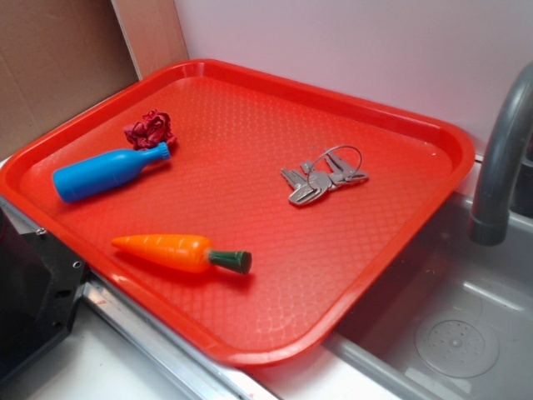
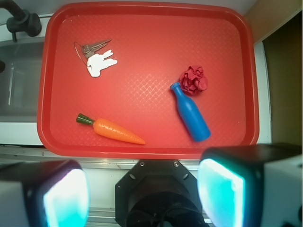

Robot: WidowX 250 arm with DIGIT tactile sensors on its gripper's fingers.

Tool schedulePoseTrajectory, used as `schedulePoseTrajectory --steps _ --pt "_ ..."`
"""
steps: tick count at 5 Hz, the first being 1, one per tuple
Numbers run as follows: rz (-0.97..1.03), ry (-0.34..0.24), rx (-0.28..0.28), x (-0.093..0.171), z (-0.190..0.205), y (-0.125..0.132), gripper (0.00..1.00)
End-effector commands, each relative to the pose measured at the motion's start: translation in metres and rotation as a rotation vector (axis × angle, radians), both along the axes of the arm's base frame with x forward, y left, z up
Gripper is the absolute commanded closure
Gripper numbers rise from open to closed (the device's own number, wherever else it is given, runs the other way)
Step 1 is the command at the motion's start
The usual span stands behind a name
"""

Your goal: Grab the silver keys.

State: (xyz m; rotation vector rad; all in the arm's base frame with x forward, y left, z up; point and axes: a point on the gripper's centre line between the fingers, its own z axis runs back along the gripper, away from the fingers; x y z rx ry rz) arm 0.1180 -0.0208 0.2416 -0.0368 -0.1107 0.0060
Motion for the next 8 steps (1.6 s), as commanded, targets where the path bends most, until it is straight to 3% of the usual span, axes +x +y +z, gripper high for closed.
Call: schedulePoseTrajectory --steps 1,2,3,4,6,7,8 --pt "0.000 0.000 0.000 0.000 0.000 0.000 0.00" --pt "-0.093 -0.019 0.078 0.012 -0.008 -0.013 0.00" --pt "-0.196 -0.078 0.110 0.033 -0.026 -0.031 0.00" --pt "-0.343 -0.119 0.049 0.054 -0.052 -0.051 0.00" --pt "-0.353 -0.195 0.043 0.104 -0.100 -0.079 0.00" --pt "-0.349 -0.204 0.040 0.129 -0.125 -0.090 0.00" --pt "-0.389 -0.174 0.044 0.148 -0.152 -0.103 0.00"
